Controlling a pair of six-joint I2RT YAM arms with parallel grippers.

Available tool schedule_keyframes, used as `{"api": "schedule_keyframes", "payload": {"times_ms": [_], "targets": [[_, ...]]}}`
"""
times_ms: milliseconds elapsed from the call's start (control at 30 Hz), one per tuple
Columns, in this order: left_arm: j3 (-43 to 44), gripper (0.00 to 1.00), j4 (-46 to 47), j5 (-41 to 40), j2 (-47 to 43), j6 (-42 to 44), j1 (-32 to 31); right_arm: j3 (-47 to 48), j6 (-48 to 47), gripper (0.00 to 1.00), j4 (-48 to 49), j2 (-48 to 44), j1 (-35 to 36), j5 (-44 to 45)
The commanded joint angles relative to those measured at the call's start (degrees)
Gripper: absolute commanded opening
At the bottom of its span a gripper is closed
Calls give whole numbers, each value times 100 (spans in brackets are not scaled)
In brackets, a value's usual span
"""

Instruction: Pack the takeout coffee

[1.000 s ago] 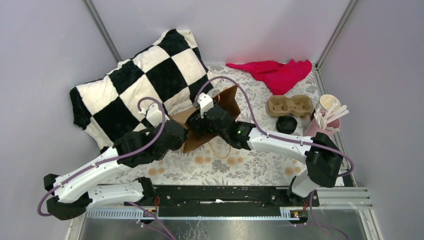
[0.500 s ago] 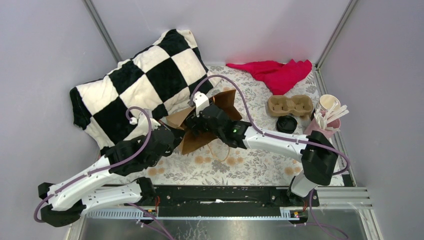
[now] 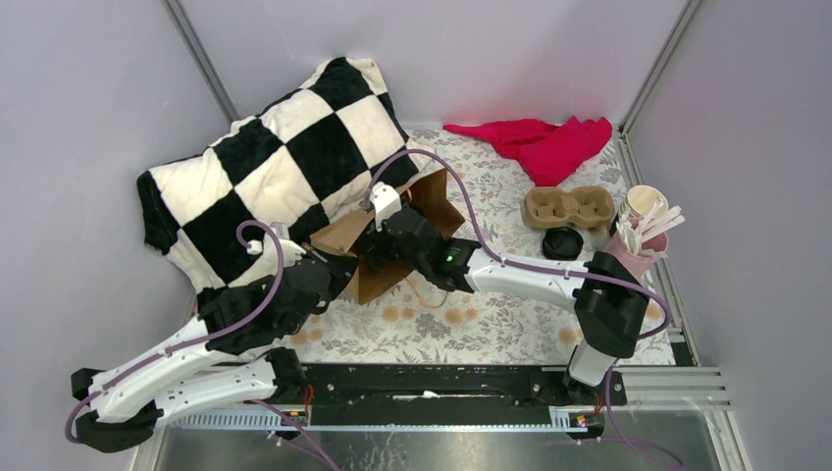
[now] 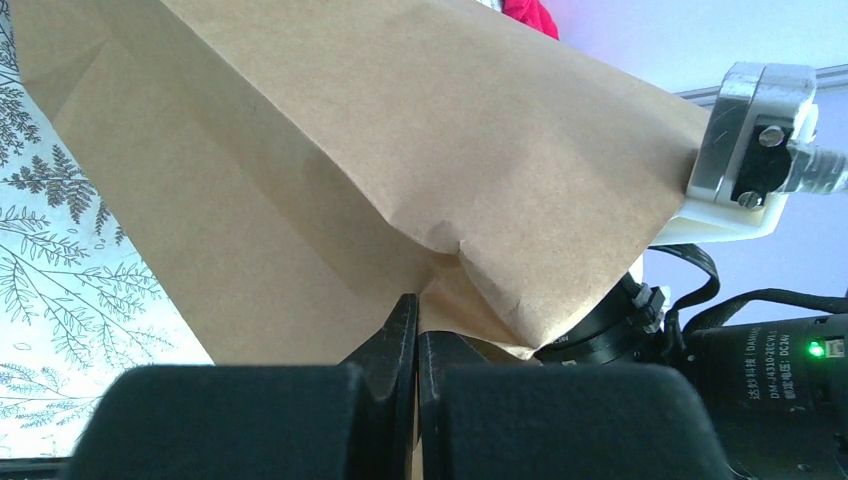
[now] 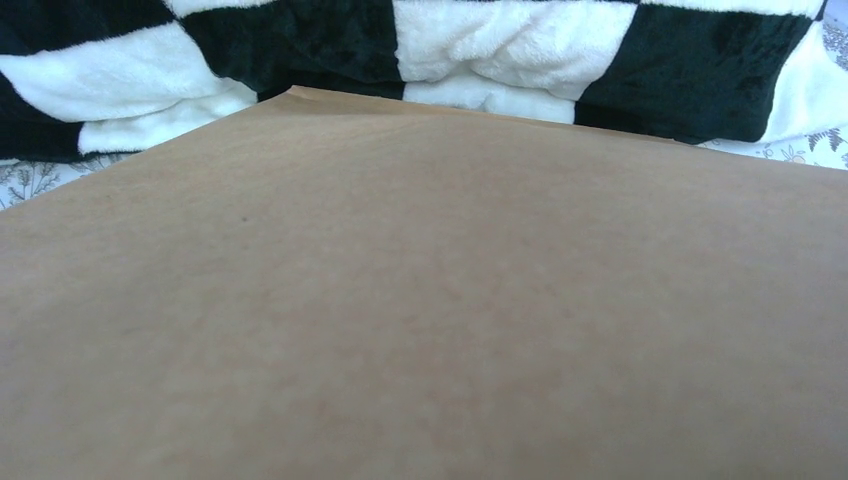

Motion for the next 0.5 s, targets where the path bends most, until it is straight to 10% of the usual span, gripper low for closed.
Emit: {"api": "schedule_keyframes", "payload": {"times_ms": [0,467], "targets": [[-68,0,98,82,-149,-177,-14,217,63,74,264,112,60,239],[732,0,1811,1621,1046,2444,-10,-175,13,75,-449,-854,60,488]]}}
